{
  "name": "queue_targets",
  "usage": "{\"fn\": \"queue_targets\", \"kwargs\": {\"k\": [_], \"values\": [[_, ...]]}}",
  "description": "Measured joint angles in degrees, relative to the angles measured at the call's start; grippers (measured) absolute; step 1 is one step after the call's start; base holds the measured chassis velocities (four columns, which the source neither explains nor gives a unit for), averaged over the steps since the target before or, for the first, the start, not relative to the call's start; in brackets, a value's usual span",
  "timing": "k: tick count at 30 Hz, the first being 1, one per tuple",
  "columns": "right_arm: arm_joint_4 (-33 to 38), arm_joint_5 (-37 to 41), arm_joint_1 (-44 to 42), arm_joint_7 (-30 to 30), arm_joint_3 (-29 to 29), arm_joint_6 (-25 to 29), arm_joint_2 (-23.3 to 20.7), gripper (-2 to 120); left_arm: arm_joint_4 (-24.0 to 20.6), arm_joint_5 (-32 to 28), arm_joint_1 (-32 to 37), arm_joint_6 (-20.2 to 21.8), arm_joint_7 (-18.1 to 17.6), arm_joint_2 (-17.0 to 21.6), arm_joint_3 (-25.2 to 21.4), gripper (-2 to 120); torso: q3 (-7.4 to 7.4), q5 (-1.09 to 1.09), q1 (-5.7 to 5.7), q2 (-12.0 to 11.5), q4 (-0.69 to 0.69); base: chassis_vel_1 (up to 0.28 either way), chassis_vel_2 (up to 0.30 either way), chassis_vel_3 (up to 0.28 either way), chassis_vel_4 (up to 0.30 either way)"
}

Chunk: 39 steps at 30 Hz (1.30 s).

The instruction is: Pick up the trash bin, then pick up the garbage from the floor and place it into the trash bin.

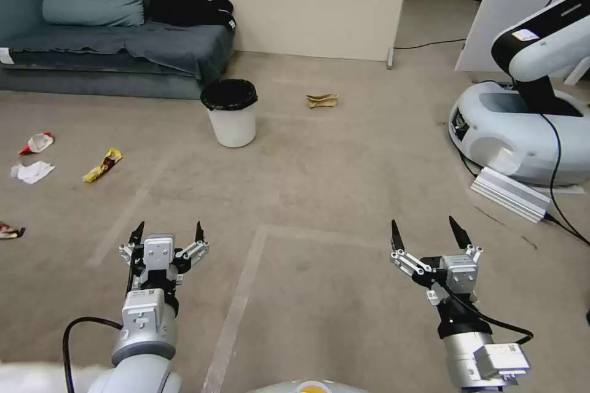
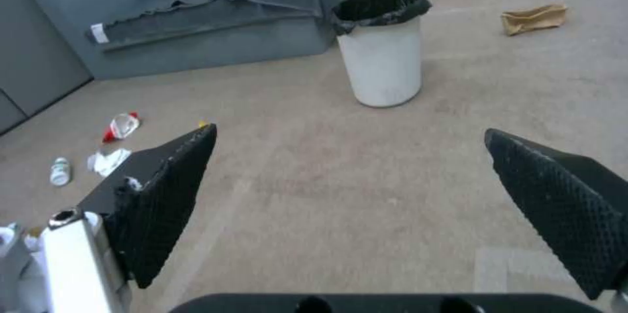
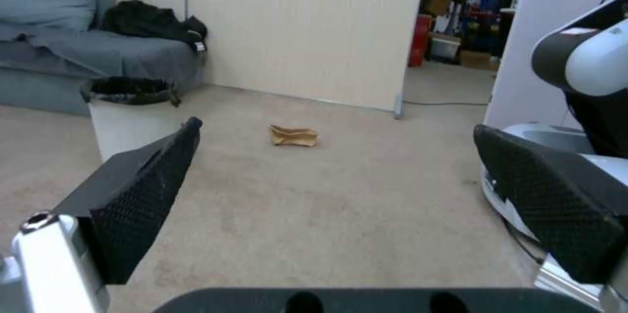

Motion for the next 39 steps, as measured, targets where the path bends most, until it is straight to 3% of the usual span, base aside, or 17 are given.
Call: {"fn": "queue_targets", "kwargs": {"k": [39], "values": [[0.2, 0.3, -0.2, -1.6, -0.1, -0.2, 0.0, 100, -1.8, 0.0, 1.1, 0.2, -0.1, 0.1, -0.2, 100, 0.00, -0.01, 0.00, 0.0, 0.00, -0.181, 0.184, 0.177, -0.185]]}}
